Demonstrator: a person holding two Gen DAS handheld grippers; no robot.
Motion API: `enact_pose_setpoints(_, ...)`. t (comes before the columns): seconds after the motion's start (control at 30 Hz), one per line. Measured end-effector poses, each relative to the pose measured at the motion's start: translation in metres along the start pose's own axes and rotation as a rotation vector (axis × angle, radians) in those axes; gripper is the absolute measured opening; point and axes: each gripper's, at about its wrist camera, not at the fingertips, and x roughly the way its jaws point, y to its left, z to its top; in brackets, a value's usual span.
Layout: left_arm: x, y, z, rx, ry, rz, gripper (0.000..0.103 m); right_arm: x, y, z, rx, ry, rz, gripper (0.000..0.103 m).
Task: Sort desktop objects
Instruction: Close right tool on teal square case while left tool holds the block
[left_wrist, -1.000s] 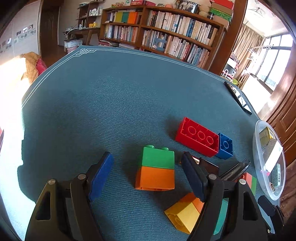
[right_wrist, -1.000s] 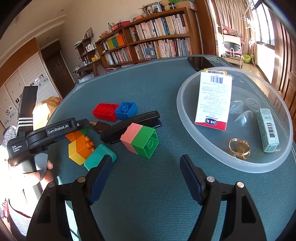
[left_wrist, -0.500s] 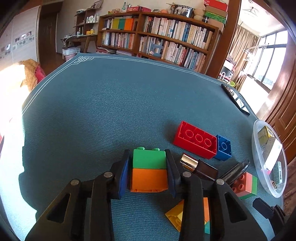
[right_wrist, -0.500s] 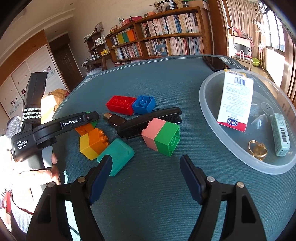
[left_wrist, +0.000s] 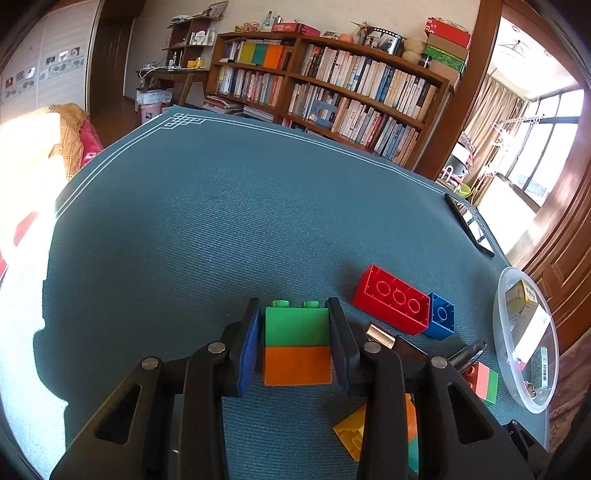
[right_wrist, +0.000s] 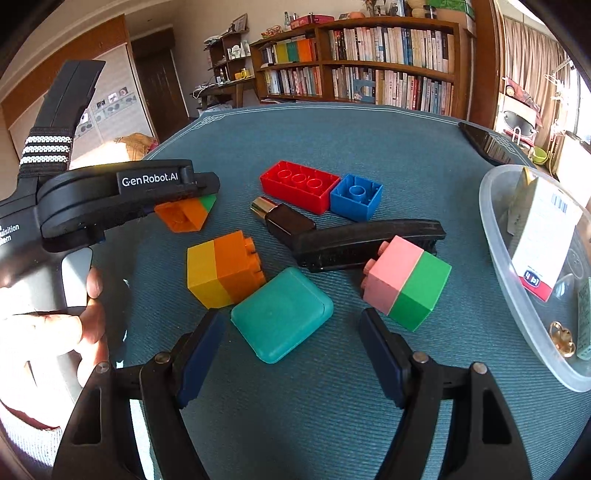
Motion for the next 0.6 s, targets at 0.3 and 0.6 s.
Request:
enact_pose_setpoints(0.3,0.003,-0.004,0.000,0.011,0.004,-0.009,0.037,0.013,0.017,0.003,-0.109,0.023,-0.101,0.079)
enact_pose_setpoints(0.6,0.008,-0.008,-0.004,0.035,0.026,0.019,0.037,0.005,0.016,0.000,-0.091,0.006,-0.095,0.064)
